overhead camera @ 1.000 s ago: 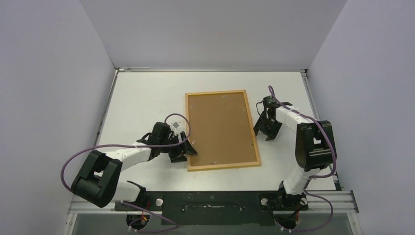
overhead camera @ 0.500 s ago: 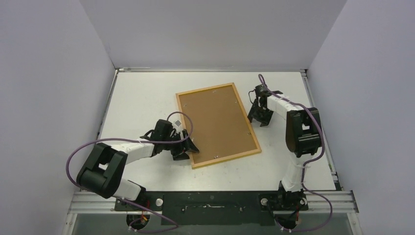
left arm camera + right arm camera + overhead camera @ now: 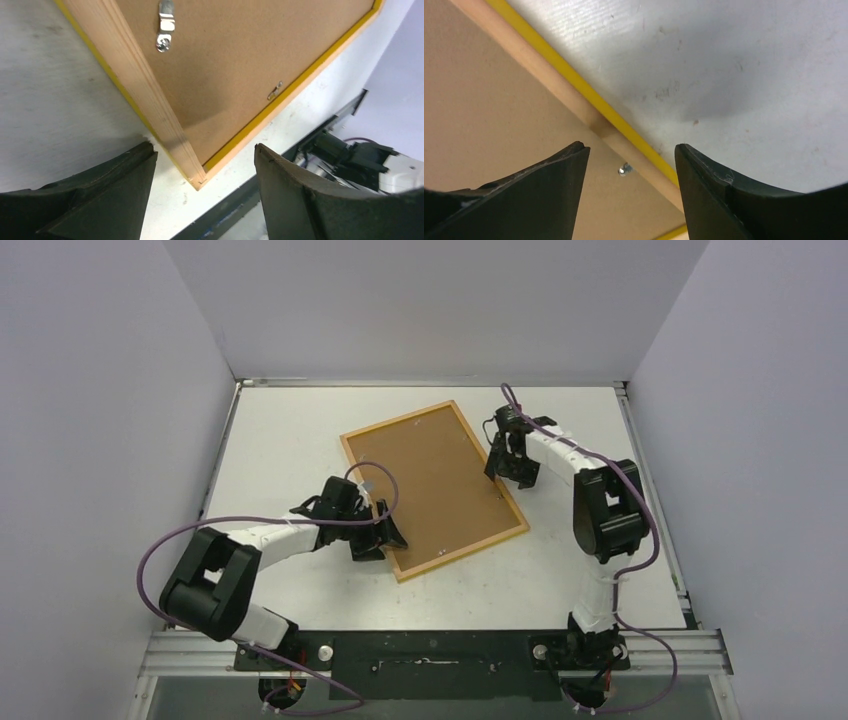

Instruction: Put the photo into the frame

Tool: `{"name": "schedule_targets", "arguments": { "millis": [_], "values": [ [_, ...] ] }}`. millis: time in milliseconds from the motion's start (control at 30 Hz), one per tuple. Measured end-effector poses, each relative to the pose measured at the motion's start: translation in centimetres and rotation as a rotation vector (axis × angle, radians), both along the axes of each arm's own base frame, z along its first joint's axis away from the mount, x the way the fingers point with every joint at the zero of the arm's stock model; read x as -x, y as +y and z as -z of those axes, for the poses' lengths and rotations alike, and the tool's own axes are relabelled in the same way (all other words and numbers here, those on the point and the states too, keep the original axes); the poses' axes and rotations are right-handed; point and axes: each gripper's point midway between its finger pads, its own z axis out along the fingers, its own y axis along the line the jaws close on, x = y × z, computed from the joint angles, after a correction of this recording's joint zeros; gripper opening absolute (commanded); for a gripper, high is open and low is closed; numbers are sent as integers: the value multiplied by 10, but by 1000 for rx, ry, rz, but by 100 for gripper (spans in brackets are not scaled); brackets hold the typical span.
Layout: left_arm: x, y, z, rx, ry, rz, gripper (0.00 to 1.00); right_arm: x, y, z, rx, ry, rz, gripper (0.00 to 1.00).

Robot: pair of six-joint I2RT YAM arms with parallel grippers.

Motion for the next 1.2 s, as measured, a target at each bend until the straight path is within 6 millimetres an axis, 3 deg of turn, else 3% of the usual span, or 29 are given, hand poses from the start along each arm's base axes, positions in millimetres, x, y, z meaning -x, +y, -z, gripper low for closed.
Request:
{"name": "schedule_targets", "arguments": {
  "millis": [100,267,400,500,633,767,967,1200],
  "values": [
    [-5,9,-3,-58,-54,-2,72,10,-3,-17,25,-1,-5,76],
    [-11,27,-20,-155,-136,-22,72,28,-19,-77,45,-111,39,78],
    [-17,36,-34,-189,-202,-49,72,67,-28,-113,30,-193,87,82],
    [-18,38,-33,-199,-203,-51,72,100,-21,-120,0,-212,97,84],
    [-16,38,-21,-209,-162,-39,72,140,1,-107,-42,-179,106,84],
    [-14,34,-7,-208,-104,-18,71,163,29,-91,-66,-130,117,85],
    [-20,29,-4,-209,-84,-11,71,179,69,-55,-39,-42,92,88],
    [-18,29,4,-219,-56,-7,57,180,112,-10,-84,33,108,82]
  ]
}}
